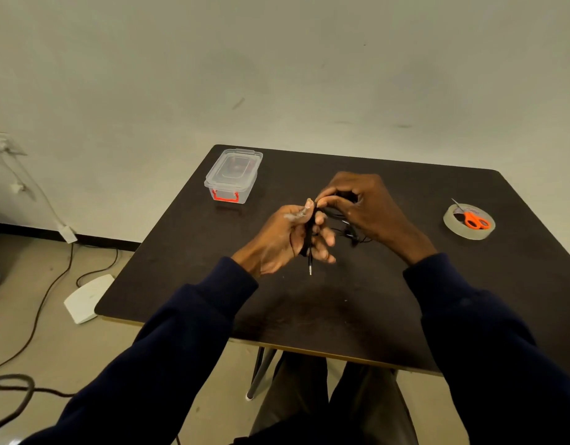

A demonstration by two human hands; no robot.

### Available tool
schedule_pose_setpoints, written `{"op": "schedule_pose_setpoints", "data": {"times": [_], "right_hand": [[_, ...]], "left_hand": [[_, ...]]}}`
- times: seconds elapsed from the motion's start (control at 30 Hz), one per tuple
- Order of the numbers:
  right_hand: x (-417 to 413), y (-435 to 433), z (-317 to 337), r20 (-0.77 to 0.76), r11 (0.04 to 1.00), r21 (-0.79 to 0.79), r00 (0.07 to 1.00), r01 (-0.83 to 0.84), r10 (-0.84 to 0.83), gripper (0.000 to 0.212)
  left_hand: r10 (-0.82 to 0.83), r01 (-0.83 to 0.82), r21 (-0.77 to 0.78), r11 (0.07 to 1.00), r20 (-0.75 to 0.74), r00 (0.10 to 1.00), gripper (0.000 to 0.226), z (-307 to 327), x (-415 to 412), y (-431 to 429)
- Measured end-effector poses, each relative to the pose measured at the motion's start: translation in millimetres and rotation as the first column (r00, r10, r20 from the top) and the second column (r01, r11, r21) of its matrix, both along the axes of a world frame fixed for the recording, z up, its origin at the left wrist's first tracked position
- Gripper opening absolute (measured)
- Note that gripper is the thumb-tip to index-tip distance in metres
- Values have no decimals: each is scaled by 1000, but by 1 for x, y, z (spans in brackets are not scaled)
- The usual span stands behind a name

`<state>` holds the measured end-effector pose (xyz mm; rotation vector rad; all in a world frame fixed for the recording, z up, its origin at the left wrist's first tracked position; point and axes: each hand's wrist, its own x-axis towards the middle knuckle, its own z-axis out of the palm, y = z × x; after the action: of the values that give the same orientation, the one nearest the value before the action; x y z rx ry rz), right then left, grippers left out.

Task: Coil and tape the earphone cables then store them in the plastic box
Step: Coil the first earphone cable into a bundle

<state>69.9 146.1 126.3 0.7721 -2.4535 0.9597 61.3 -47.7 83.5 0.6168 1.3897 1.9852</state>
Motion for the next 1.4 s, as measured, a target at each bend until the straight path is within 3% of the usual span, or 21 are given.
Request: {"op": "schedule_pose_setpoints", "data": {"times": [0.17,0.27,0.33,0.43,0.53,0.6,0.67,0.77,0.83,0.93,1.0,1.13,1.23,1.3,1.4], "right_hand": [[-2,-6,-23,150,982,-191,988,-10,39,12],[4,-12,-46,301,944,-320,953,80,21,27],[11,-23,-63,448,935,-322,894,150,11,29],[25,-38,-76,515,949,-299,854,101,72,26],[32,-39,-65,446,976,-192,895,100,-4,23],[31,-36,-50,348,996,-4,934,86,-79,23],[29,-29,-34,265,978,183,953,100,-147,22],[26,-19,-10,124,936,336,980,106,-155,13],[19,-12,2,47,931,354,993,85,-109,9],[7,0,12,-30,963,261,998,61,-55,7],[-1,8,8,-8,992,101,997,72,-71,9],[-4,7,-17,167,991,-129,986,38,-17,16],[7,-8,-43,326,939,-331,945,94,20,45],[15,-17,-56,424,869,-455,905,196,18,39],[27,-26,-68,442,887,-429,896,172,40,34]], "left_hand": [[-237,207,250,946,96,967,34,7,0,-3],[-230,142,448,883,149,962,34,9,-7,-1],[-129,27,500,866,171,977,35,9,-16,-1],[160,-196,387,901,124,979,33,7,-31,-4],[359,-340,154,928,-127,925,35,-2,-39,-3],[401,-432,-13,902,-350,847,35,-10,-38,0],[364,-464,-127,877,-456,812,37,-14,-34,0],[261,-366,-236,900,-381,887,56,-11,-25,1],[166,-229,-276,934,-232,958,76,-7,-17,5],[5,-1,-168,986,24,1000,86,-5,-9,8],[-42,46,-33,998,110,993,77,-6,-6,7],[-68,41,185,982,141,988,40,1,-4,9],[-75,20,280,960,187,980,32,6,-1,13],[-54,-4,303,953,182,982,31,11,3,15],[-39,-21,383,923,148,988,34,19,4,15]]}}
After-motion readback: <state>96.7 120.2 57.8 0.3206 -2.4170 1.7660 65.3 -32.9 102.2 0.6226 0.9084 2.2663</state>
